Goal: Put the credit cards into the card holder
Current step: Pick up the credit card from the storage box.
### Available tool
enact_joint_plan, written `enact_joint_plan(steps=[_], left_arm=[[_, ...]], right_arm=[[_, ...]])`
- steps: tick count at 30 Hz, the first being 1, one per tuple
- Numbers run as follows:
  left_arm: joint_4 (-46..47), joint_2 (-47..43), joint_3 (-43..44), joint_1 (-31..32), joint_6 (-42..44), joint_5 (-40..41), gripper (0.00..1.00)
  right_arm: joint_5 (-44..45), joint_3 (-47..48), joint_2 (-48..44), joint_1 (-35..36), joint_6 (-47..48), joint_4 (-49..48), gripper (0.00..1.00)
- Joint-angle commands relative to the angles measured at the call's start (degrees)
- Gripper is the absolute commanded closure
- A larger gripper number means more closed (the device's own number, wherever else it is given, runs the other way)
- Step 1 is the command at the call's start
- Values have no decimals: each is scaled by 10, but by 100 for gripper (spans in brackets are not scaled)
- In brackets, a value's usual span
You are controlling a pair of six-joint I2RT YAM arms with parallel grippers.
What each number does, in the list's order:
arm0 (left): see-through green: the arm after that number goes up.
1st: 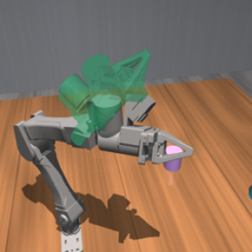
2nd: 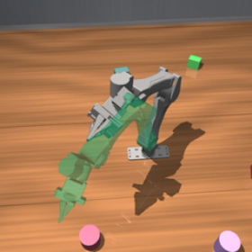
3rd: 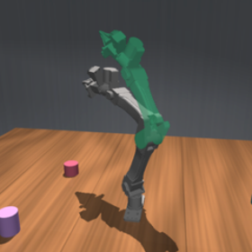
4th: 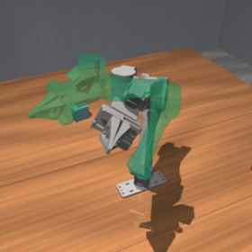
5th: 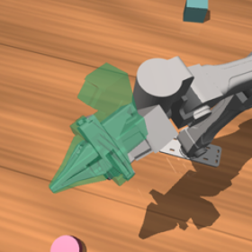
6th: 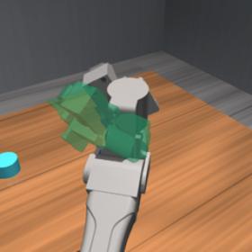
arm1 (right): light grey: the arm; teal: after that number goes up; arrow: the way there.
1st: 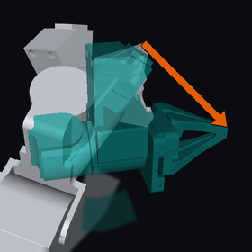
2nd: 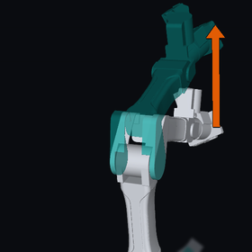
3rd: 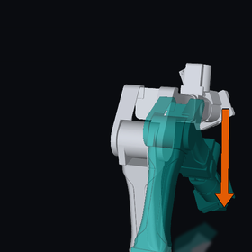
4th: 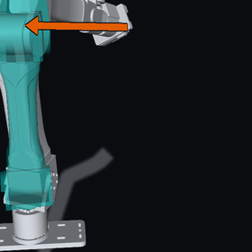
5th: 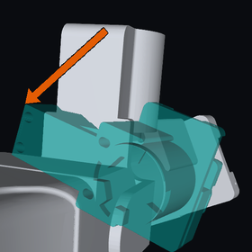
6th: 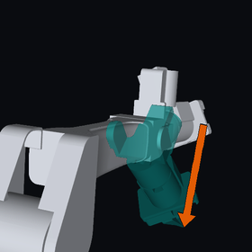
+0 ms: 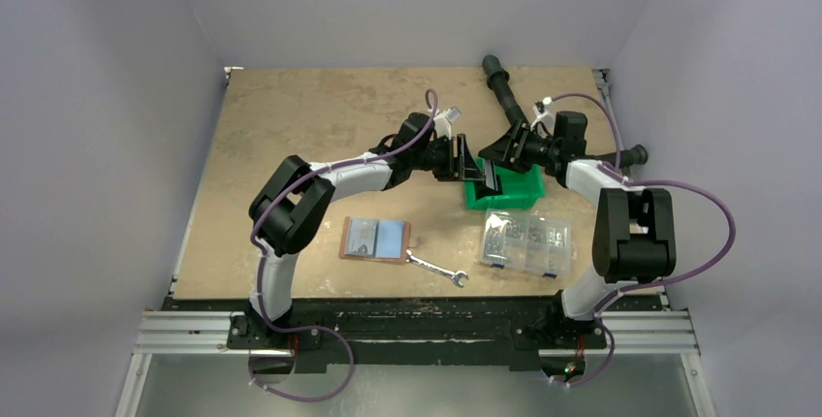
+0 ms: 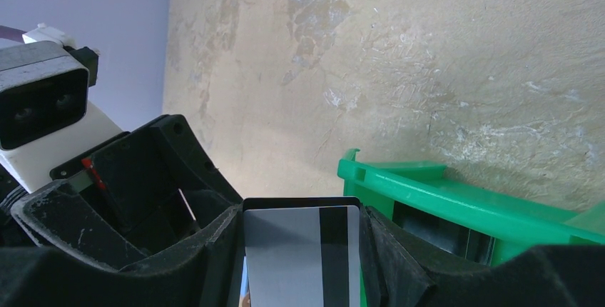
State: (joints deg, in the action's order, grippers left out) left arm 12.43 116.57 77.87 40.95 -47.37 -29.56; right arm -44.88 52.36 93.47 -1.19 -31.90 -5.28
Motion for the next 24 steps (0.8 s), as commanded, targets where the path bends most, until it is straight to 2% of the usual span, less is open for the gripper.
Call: enact_joint_plan(steps=[1, 7, 15, 24], left_arm=[[8, -16, -8, 3, 9, 11, 51], [-17, -7, 8, 2, 21, 32, 56], [-89, 25, 75, 11, 45, 68, 61], [-177, 41, 129, 26, 85, 133, 75]], right_arm=[[-36, -3, -2, -2, -12, -31, 100], [-39, -4, 0, -2, -16, -36, 100], [-23, -4, -1, -2, -19, -34, 100], [-2, -5, -7, -2, -21, -24, 100]])
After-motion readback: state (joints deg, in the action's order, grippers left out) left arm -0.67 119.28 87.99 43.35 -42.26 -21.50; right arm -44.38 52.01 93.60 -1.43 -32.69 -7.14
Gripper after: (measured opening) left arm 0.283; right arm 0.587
